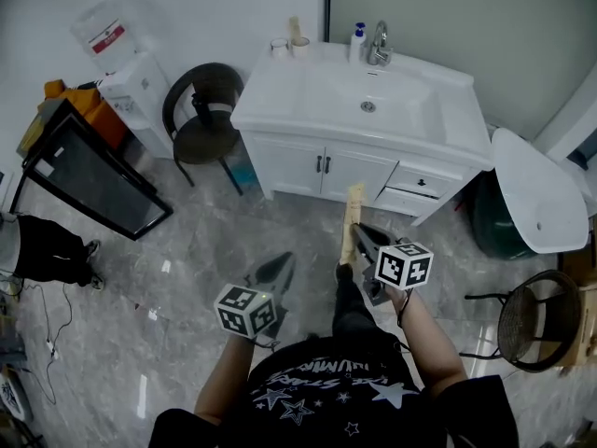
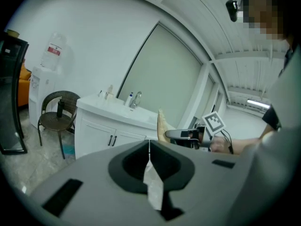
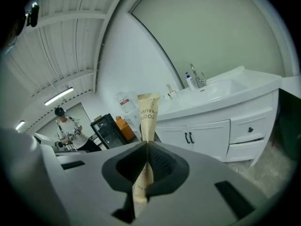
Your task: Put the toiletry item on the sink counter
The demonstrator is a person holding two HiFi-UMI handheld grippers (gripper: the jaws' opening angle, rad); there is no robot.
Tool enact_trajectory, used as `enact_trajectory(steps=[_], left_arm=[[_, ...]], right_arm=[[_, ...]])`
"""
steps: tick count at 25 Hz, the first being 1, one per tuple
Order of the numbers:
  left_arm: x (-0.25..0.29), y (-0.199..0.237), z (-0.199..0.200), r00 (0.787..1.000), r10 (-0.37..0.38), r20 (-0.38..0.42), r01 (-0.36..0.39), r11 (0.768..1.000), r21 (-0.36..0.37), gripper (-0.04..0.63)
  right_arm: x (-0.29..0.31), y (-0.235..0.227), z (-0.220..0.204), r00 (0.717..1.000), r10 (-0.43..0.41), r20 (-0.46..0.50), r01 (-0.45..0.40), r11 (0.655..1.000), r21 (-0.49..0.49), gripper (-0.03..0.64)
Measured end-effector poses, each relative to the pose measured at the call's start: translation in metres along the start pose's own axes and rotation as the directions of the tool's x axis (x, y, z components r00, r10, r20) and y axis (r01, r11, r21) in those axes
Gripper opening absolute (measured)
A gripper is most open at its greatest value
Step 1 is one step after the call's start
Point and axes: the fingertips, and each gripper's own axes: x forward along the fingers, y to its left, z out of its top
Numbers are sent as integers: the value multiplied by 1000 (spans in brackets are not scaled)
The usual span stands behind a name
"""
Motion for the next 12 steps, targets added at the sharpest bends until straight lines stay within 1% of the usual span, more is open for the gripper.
enact_trajectory(steps=[5,8,12], left_arm=[[42,26,24,999,46,4,-45,999,-17,20],[69,33,42,998,65,10,-64,998,-26,20],[106,40,67,996,84,13,-84,996,-32,20]], right_arm=[[45,-29,35,999,42,-9,-42,999,4,18],[67,-48,58,998,67,-18,-67,998,4,18],[92,-74,95,996,91,-10,-91,995,31,18]])
